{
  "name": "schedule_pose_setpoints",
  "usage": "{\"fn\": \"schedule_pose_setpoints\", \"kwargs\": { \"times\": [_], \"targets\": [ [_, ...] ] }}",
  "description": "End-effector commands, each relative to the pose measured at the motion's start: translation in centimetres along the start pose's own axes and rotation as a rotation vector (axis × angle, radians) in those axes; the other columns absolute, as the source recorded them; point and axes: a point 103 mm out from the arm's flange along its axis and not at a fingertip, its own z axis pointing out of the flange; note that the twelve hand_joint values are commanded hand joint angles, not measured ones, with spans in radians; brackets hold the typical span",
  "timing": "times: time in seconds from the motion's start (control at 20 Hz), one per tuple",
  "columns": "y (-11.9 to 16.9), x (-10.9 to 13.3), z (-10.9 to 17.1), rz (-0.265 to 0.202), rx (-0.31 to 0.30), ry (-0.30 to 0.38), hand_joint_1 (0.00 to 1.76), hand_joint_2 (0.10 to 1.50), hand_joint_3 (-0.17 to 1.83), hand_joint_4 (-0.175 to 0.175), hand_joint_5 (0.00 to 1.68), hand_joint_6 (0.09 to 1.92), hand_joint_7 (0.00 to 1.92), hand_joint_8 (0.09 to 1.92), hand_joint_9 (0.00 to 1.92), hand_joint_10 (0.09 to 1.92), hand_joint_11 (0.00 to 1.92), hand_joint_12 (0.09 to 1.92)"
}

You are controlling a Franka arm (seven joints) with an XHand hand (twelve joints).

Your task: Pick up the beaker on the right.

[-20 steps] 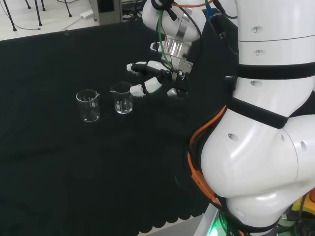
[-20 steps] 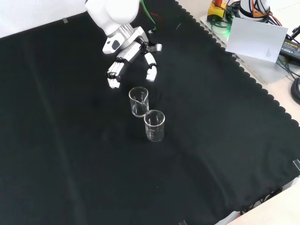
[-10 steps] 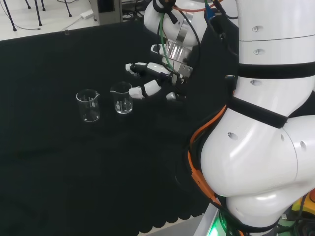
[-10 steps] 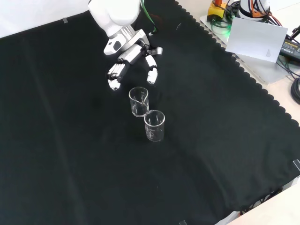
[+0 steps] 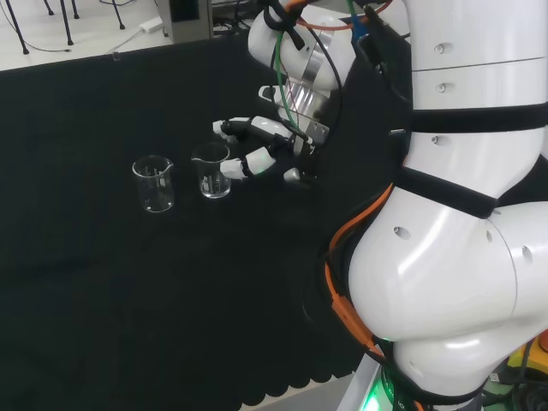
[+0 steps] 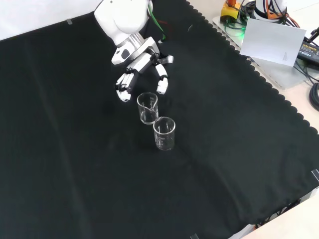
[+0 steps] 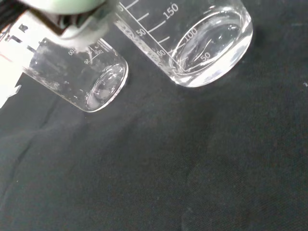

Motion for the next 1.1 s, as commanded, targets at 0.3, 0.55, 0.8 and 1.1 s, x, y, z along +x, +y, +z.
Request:
{"fn": "schedule_pose_setpoints", "kwargs": {
  "times": [0.3, 0.55, 0.8, 1.1],
  "targets": [
    [0.7, 0.1, 1.7, -0.028, -0.014, 0.044, 0.86, 0.47, 0.72, -0.011, 0.4, 0.09, 0.26, 0.48, 0.32, 0.59, 0.0, 1.09],
    [1.1, 0.4, 2.2, -0.021, -0.026, 0.068, 0.87, 0.47, 0.72, -0.012, 0.41, 0.09, 0.25, 0.48, 0.32, 0.59, 0.0, 1.08],
    [1.5, 0.5, 2.5, -0.029, -0.016, 0.105, 0.88, 0.47, 0.73, -0.013, 0.41, 0.09, 0.24, 0.47, 0.31, 0.58, 0.0, 1.08],
    [2.0, 0.5, 2.9, -0.035, -0.015, 0.143, 0.89, 0.48, 0.73, -0.014, 0.41, 0.09, 0.22, 0.46, 0.31, 0.58, 0.0, 1.05]
  ]
}}
